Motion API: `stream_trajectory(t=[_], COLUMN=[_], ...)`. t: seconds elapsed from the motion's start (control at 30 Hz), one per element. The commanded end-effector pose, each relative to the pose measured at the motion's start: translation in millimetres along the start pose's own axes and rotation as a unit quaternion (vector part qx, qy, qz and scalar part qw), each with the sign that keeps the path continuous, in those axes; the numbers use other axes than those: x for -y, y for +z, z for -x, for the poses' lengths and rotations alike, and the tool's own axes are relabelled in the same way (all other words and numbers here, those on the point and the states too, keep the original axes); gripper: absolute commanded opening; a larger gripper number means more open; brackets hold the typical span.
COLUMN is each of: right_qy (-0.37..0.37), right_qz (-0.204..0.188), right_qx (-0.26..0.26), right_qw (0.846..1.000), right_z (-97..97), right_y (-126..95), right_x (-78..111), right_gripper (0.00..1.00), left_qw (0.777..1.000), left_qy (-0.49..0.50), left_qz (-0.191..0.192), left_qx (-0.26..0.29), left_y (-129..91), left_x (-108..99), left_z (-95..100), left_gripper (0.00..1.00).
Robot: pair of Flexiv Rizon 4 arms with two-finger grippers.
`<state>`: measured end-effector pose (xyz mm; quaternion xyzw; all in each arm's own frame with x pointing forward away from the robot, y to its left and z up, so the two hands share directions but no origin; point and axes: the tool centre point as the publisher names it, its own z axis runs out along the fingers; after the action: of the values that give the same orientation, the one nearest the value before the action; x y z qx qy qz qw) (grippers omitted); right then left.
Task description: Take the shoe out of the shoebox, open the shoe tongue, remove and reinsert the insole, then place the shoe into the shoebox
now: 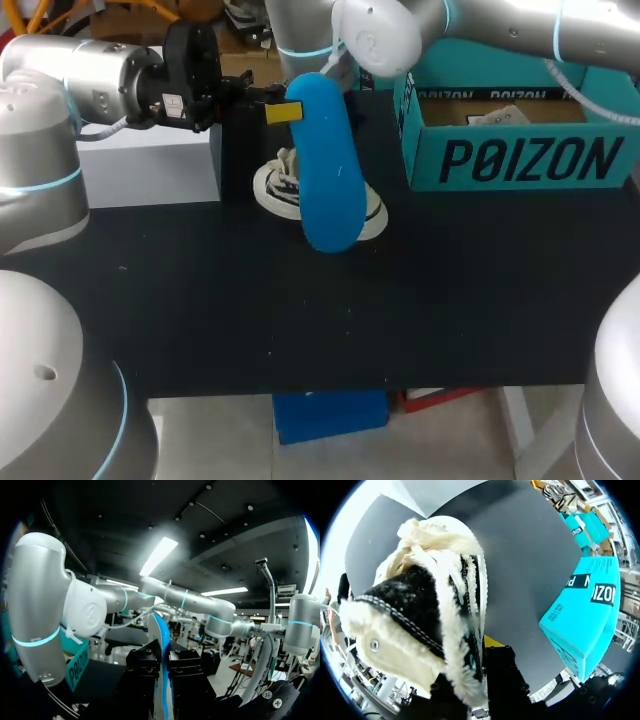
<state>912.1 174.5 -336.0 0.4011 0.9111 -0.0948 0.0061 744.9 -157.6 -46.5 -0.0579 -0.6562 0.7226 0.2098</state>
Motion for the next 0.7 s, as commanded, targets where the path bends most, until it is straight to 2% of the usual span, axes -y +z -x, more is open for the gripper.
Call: stream_trajectory(t=[0.03,0.37,0.7], right_qy=[0.167,0.266,0.309], right_qz=[0.013,0.025,0.031], right_qx=[-0.004,-0.013,-0.022], right_qw=[0.986,0.964,0.950], right_z=[0.3,-6.5,-13.4], right_y=[-3,4,21], right_x=[13.7,27.7,31.6], right_gripper=[0.00,0.00,0.00], left_qw=[1.000,1.000,1.000], left_qy=[0.001,0.001,0.001], left_qz=[0.000,0.000,0.000], left_qx=[0.002,0.002,0.002], left_y=[1,1,1], left_x=[-1,-1,-1], left_z=[0.0,0.0,0.0], left_gripper=[0.00,0.00,0.00])
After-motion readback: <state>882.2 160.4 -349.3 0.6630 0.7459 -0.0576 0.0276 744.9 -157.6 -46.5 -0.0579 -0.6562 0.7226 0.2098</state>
